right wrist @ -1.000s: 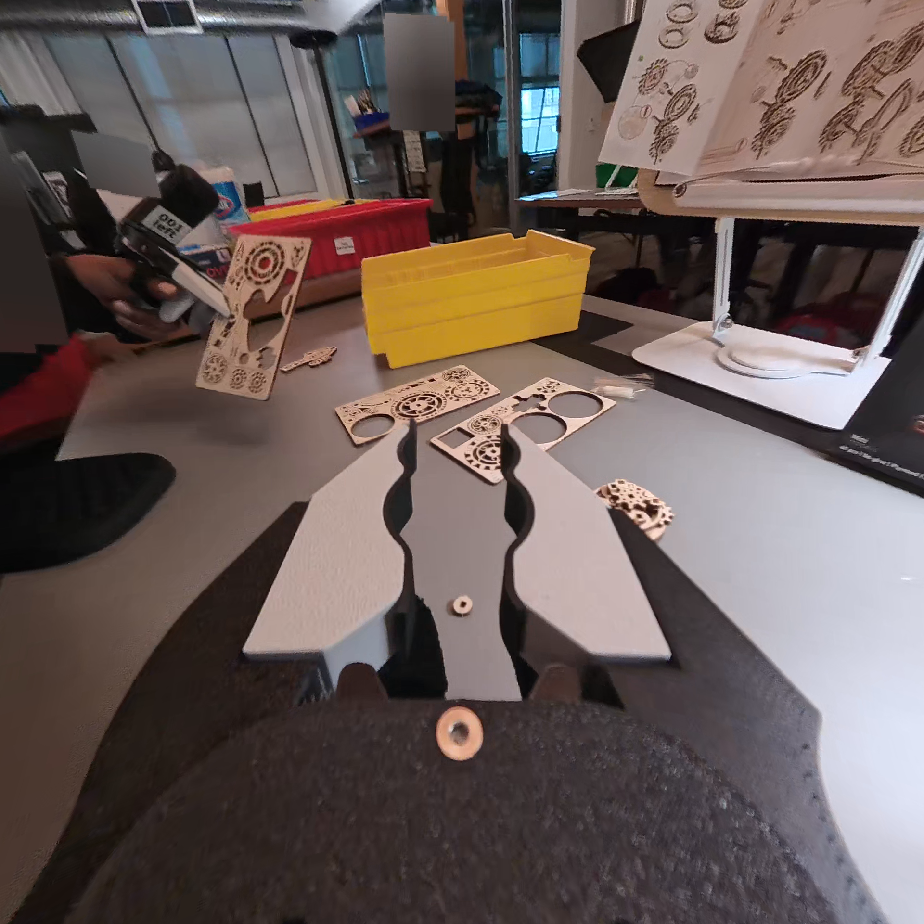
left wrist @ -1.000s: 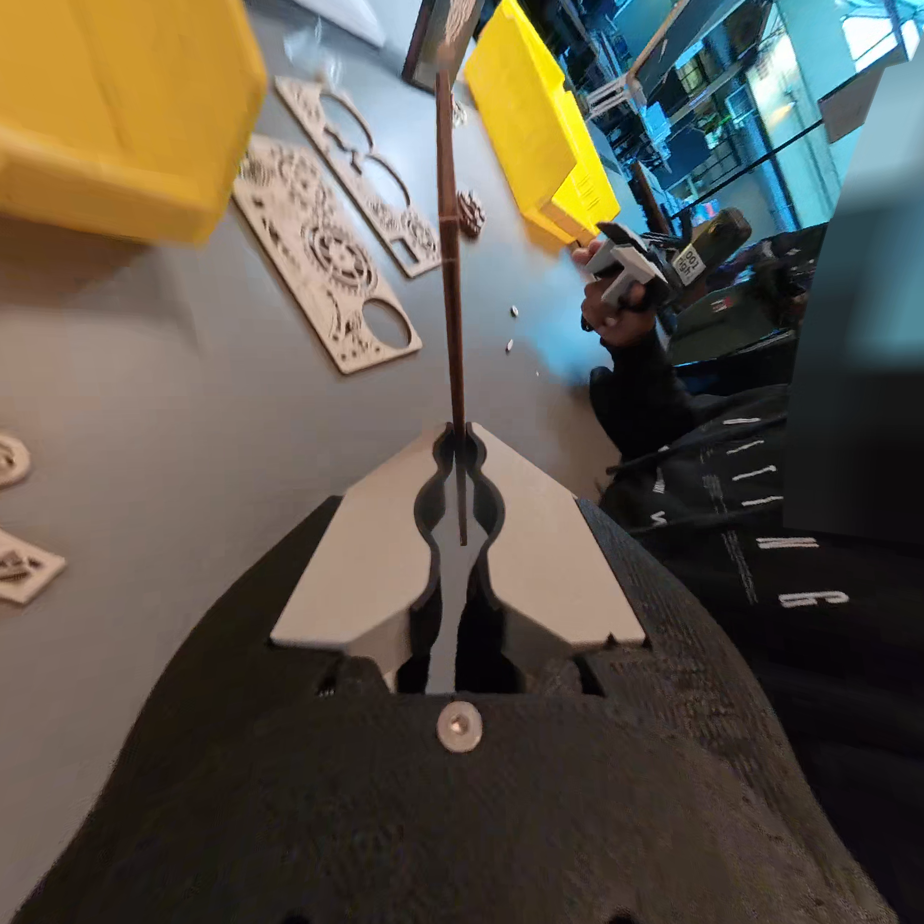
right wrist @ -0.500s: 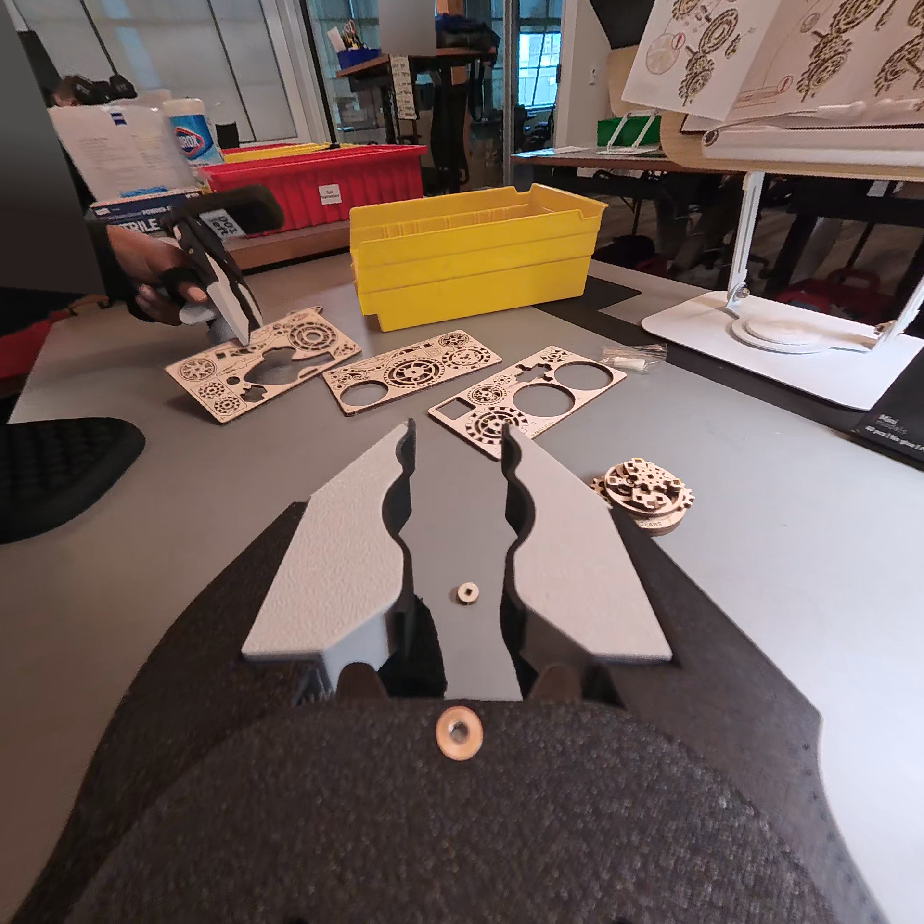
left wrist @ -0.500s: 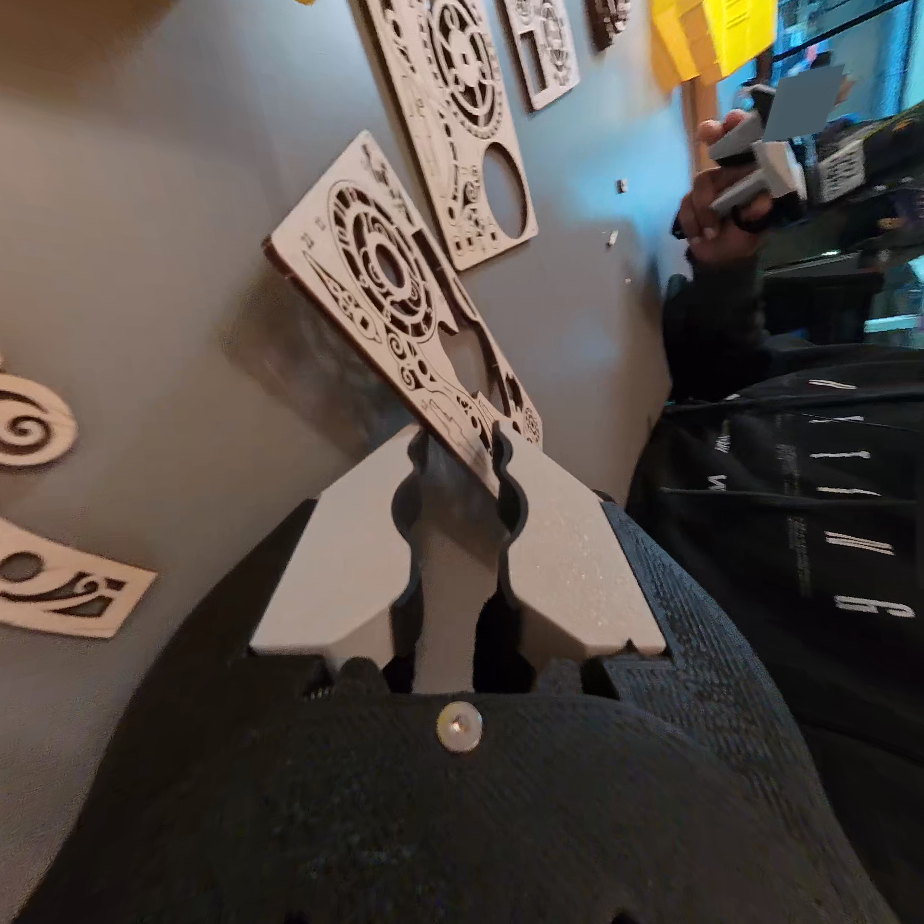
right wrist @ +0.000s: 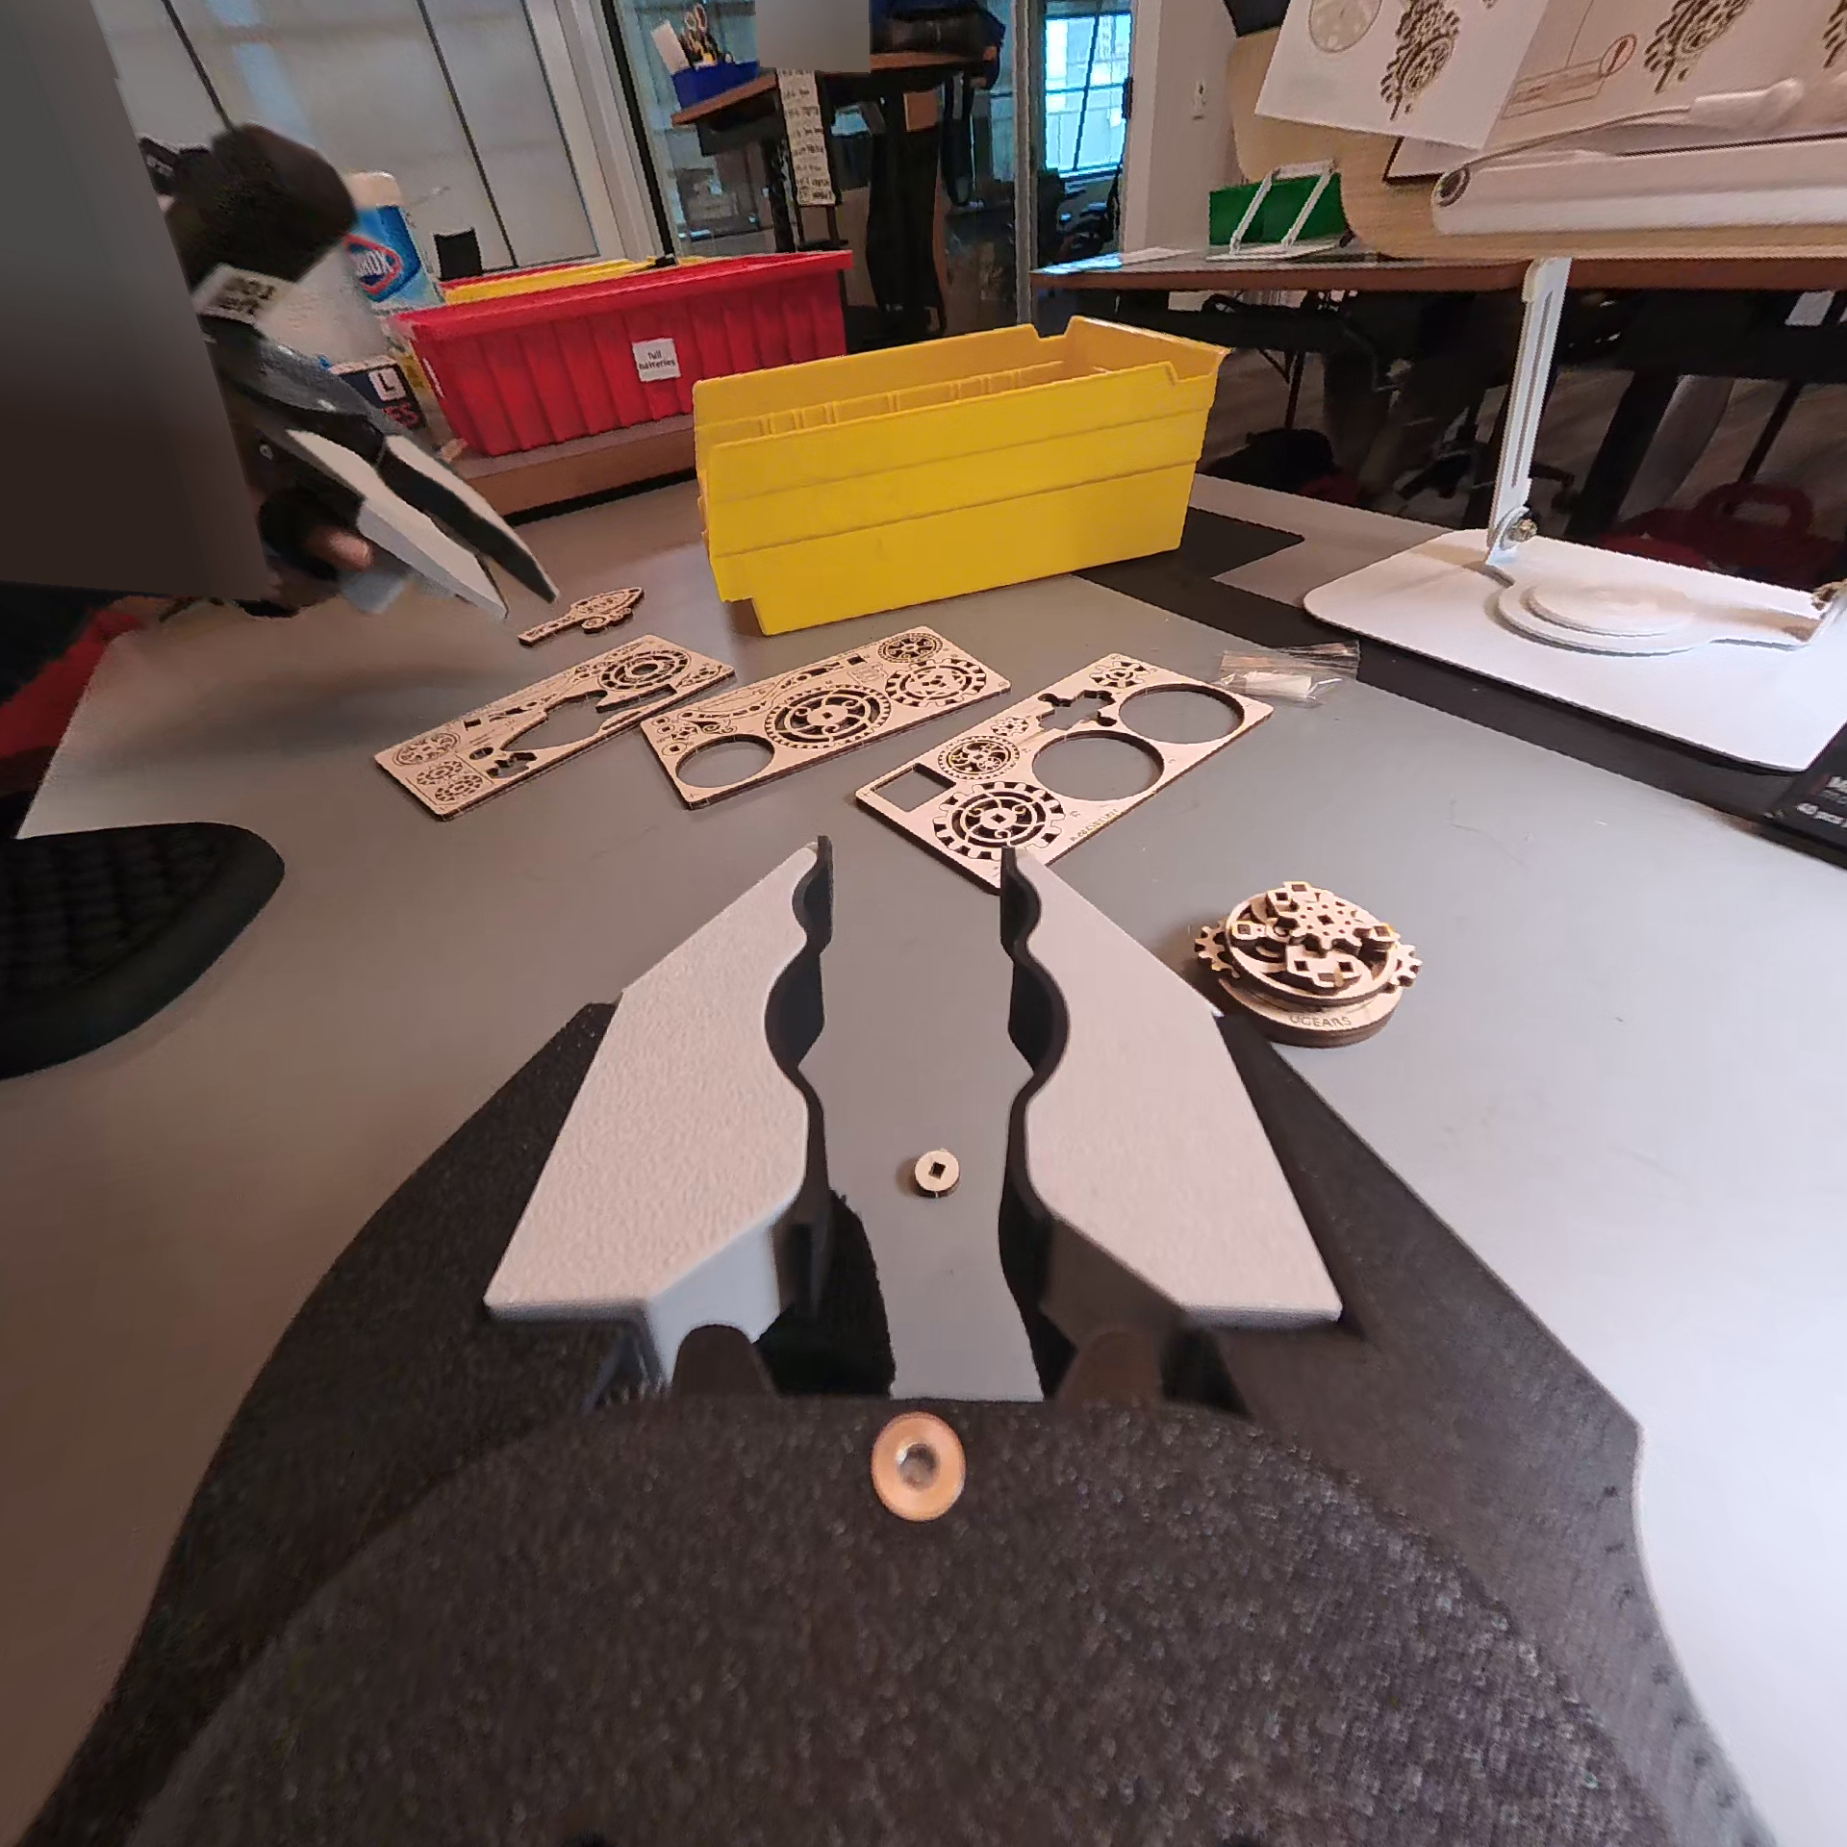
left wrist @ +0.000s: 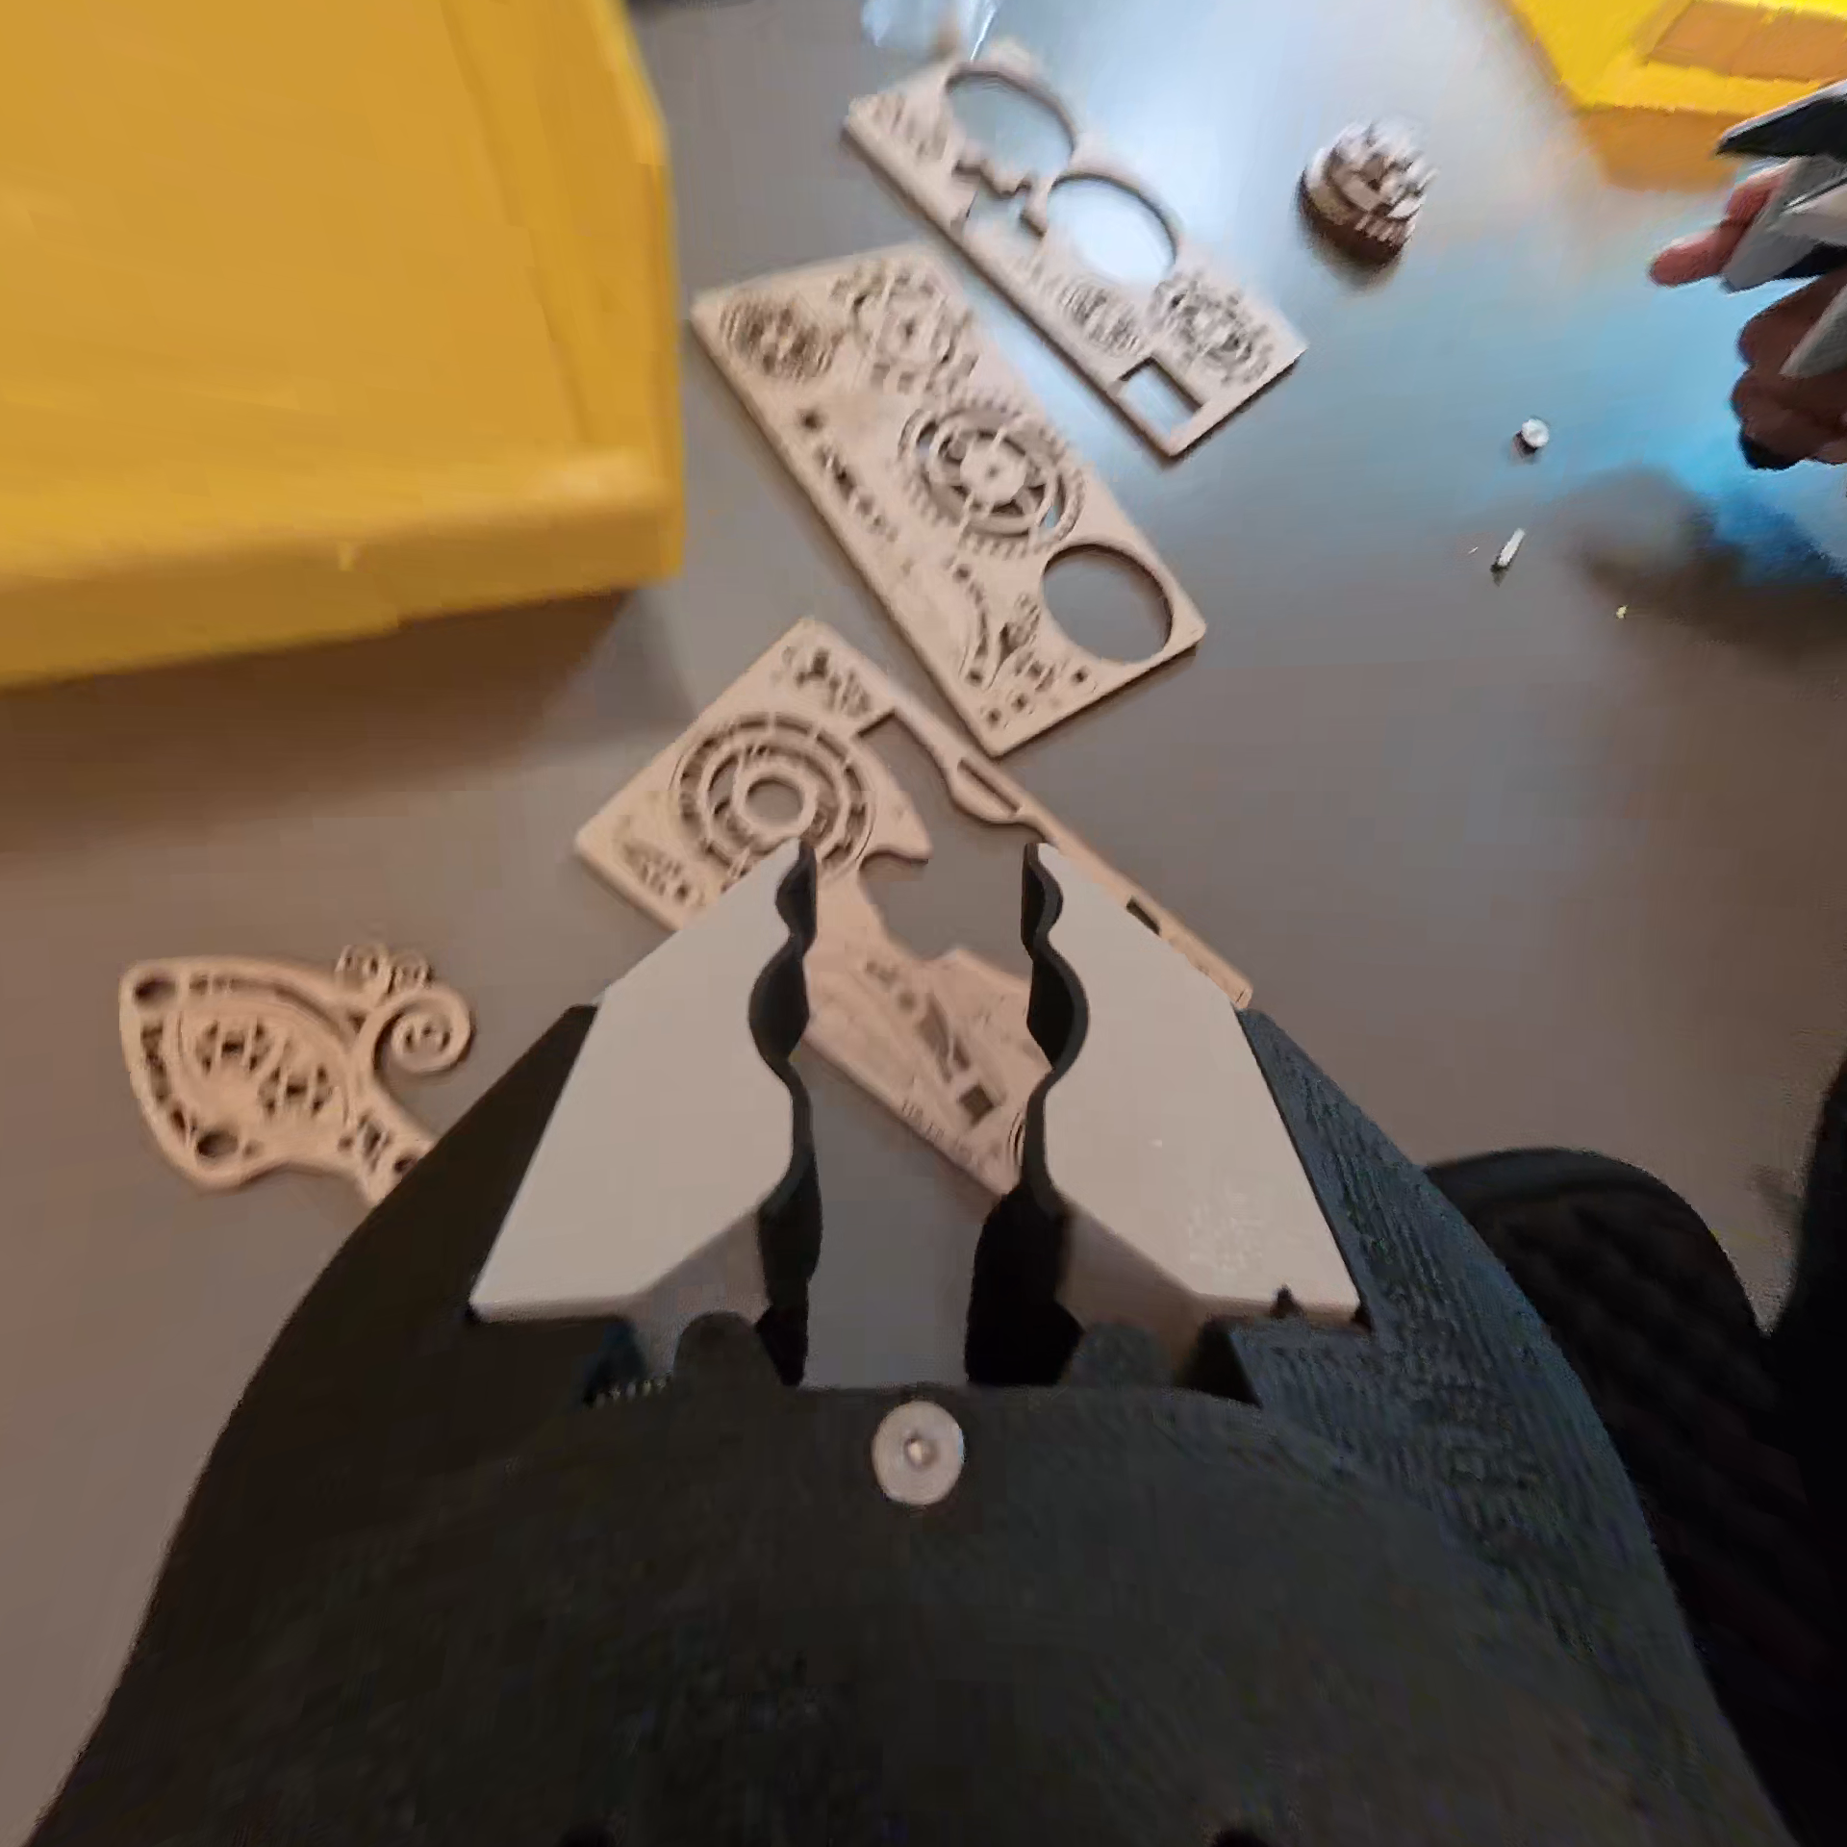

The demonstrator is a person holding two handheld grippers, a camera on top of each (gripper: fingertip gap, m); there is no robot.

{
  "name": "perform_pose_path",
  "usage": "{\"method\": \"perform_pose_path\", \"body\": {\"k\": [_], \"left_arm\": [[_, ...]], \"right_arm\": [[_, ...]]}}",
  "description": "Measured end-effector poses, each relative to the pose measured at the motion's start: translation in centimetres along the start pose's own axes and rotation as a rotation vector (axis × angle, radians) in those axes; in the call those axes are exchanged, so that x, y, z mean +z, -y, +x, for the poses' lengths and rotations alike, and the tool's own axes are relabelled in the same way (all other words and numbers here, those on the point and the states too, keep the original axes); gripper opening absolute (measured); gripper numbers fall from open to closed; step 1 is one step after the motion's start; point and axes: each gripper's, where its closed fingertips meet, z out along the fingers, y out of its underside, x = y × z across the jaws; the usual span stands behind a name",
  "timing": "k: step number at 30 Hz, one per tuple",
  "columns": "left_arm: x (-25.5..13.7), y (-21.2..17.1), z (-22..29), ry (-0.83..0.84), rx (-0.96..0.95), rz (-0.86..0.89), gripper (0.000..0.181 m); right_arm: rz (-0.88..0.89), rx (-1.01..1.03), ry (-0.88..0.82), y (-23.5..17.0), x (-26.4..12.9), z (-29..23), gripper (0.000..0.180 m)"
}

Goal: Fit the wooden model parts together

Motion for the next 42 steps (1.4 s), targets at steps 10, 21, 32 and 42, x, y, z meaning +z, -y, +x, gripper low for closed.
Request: {"method": "perform_pose_path", "body": {"k": [10,21,32,42], "left_arm": [[4.3,3.3,3.3,0.042,0.212,0.226,0.024],[7.0,1.8,4.5,0.012,0.276,0.107,0.031],[2.6,2.6,0.6,0.166,0.214,0.155,0.032],[-3.8,0.9,-3.4,0.301,0.088,0.187,0.01]], "right_arm": [[-0.015,-0.002,0.024,-0.4,0.4,-0.6,0.028],[-0.018,0.002,0.024,-0.7,0.6,-0.5,0.027],[-0.025,-0.002,0.026,-1.0,0.7,-0.7,0.027],[-0.029,-0.014,0.039,-1.0,0.9,-1.3,0.027]]}}
